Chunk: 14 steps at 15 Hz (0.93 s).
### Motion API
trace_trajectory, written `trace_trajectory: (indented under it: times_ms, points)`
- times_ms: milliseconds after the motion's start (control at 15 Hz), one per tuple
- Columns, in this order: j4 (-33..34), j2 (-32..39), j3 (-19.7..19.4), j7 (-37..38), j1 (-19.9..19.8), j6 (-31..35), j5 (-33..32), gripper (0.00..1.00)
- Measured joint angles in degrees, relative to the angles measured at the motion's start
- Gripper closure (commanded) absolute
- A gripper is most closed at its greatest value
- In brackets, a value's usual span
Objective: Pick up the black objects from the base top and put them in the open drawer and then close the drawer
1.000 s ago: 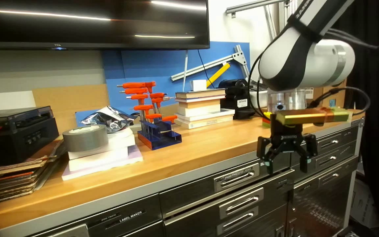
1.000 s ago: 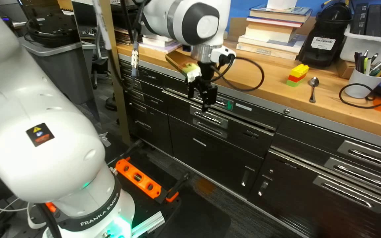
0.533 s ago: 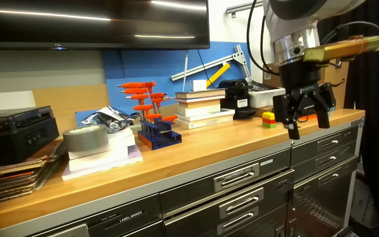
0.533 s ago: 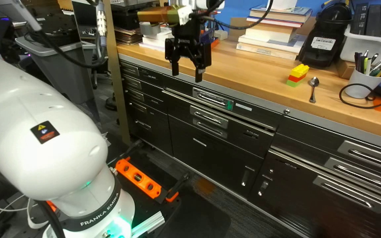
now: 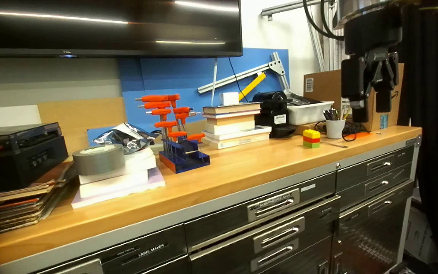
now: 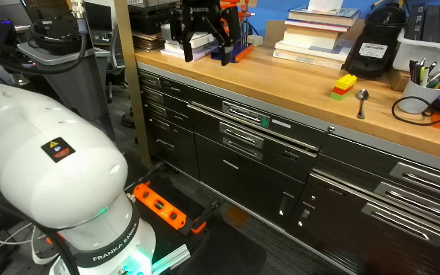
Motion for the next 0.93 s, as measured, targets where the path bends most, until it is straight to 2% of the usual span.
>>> trace_trajectory:
  times_ms: [400, 933]
  points:
    - [-0.7, -3.7, -6.0, -7.9, 1.3, 0.0, 5.0, 0.0]
    - [-1.4, -4.9, -8.0, -9.2, 1.3, 0.0, 8.6, 0.0]
